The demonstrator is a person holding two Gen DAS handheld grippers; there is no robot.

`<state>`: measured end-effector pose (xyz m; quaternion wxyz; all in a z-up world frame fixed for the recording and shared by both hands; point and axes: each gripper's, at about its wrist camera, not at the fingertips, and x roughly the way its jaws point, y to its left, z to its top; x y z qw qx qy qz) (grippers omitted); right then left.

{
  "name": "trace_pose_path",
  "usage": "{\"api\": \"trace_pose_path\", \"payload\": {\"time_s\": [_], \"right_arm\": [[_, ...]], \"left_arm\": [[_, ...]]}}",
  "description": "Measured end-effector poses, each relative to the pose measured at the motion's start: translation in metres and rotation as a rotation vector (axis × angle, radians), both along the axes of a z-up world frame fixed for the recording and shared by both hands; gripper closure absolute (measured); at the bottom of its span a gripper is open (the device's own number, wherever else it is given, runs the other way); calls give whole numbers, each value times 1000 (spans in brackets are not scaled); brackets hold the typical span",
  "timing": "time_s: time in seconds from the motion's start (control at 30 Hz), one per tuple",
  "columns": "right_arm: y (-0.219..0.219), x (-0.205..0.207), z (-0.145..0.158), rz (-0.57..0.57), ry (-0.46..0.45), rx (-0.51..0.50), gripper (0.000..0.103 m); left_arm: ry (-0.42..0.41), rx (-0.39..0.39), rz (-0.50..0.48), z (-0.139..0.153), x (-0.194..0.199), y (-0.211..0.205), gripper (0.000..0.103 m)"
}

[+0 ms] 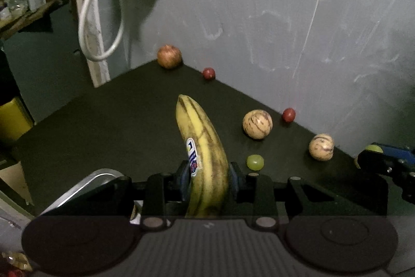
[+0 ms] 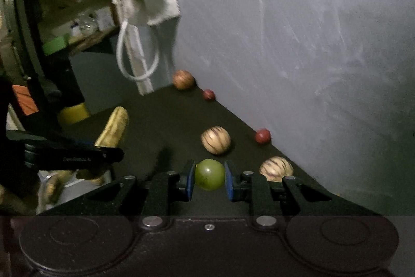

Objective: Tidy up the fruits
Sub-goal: 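Carry the yellow banana with the left tool while the right tool carries the grape over the tray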

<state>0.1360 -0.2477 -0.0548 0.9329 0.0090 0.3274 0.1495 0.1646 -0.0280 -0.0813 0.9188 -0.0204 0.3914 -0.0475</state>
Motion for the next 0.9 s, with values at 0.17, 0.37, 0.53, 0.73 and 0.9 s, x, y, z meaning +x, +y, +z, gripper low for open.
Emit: {"api": "trace_pose_path", "payload": {"time_s": [0.17, 0.37, 0.53, 0.73, 0.9], "right_arm": [[10, -17, 28, 74, -60, 8, 78], [19, -36, 59, 166, -130, 28, 78], [23, -52, 79, 228, -178, 46, 78], [30, -70, 90, 288, -210, 72, 78], [38, -84, 96, 344, -226, 87, 78]], "left_arm": [[-50, -2, 43, 24, -25, 2, 69], [-97, 5, 97, 46, -57, 4, 69], [-120, 21, 140, 58, -87, 7, 69], [-142, 39, 194, 69, -120, 12, 69], [-158, 51, 242, 75, -143, 18, 69]]}}
